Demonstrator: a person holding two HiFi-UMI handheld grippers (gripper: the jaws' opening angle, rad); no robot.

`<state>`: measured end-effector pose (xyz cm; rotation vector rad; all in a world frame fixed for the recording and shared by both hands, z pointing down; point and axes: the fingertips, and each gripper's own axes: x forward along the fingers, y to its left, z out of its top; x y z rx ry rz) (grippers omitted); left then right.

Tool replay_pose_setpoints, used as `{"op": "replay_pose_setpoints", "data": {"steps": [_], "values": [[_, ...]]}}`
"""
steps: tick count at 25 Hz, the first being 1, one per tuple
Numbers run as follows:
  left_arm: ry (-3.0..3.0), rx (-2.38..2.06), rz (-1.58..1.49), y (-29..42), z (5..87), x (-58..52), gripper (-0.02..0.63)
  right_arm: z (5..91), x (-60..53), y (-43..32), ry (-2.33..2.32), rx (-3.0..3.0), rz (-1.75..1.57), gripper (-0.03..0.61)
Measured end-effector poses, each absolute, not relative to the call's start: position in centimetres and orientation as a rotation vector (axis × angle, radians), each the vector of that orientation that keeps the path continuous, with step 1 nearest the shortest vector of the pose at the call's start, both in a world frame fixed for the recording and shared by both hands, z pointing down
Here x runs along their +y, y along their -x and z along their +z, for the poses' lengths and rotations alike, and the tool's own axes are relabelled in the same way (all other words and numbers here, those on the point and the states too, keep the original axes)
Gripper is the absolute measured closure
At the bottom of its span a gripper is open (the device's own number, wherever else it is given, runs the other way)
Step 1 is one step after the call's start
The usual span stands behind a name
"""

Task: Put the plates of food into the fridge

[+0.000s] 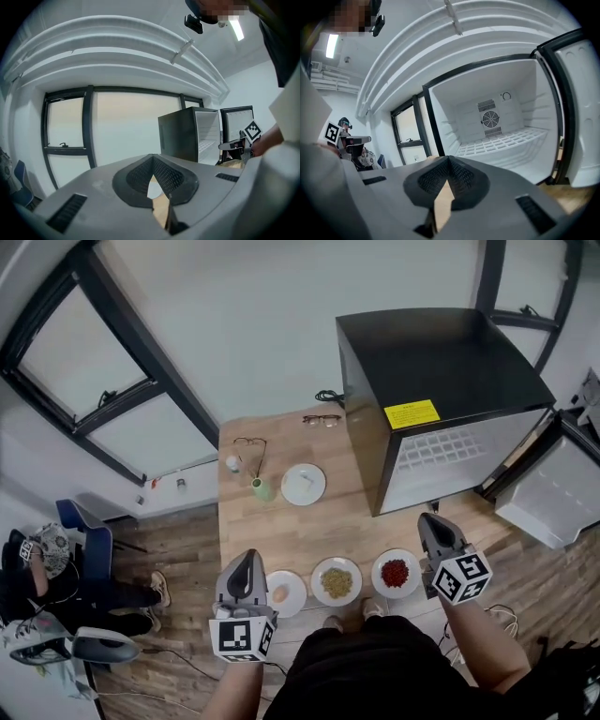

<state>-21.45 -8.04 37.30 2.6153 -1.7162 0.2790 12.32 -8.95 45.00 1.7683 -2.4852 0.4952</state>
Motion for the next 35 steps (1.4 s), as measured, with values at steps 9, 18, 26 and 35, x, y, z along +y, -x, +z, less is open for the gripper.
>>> {"op": "replay_pose_setpoints", "data": {"steps": [9, 18, 26, 35], "values": [[-2.737, -1.482, 0.268, 18.6, 39.2, -9.0, 0.611, 47.7, -2.0, -14.5, -1.977, -2.272, 0.578, 0.557], [-2.790, -1.289, 0.299, 15.6, 42.9, -8.4, 0.611, 52.2, 4.5, -13.8, -2.046, -2.205, 0.696, 0.557], [-2.904, -1.168, 0.387, 12.9, 44.9, -7.3, 0.611, 58.6, 7.5, -11.7, -2.060, -2.151, 1.022, 0.557], [-2.905, -1.079, 0.467, 11.1, 47.2, -6.8, 0.611, 66.0, 9.2, -12.8, -2.165, -1.974, 1.373, 0.448]]}}
